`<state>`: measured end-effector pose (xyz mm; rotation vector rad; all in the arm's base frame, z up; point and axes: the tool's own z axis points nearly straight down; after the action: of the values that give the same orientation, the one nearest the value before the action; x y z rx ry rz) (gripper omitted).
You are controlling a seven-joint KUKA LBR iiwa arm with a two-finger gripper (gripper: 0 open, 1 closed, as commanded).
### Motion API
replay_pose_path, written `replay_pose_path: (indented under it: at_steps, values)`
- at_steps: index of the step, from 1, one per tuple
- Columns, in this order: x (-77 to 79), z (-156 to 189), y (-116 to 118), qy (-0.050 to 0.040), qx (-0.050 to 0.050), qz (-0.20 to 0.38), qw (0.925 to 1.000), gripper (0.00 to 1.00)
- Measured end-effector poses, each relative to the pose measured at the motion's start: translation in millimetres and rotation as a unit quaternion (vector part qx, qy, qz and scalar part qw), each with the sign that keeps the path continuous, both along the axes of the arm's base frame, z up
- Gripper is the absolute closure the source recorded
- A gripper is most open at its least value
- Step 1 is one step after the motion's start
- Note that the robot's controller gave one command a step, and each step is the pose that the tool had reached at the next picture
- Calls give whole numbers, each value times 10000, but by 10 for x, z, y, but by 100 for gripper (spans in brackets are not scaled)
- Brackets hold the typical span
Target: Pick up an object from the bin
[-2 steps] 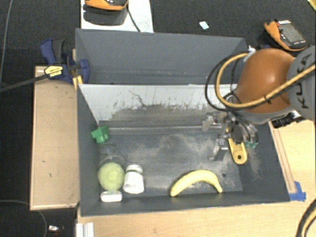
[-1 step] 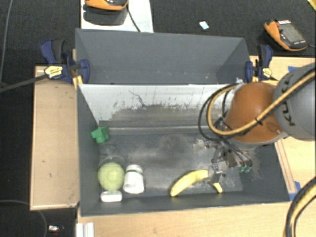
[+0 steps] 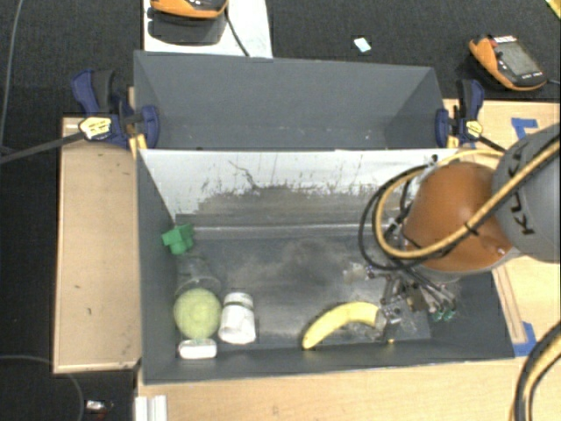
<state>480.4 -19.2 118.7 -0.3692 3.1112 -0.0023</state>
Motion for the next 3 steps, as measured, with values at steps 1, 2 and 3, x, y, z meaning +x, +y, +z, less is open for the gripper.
replay_pose_path:
  at_steps: [1,2,3]
  values:
    - [-18,-125,91,29,1,446,9990,0]
    - [3,-477,22,-61,6,-16,10000,0]
    - [-19,-484,32,-28,0,828,9966,100]
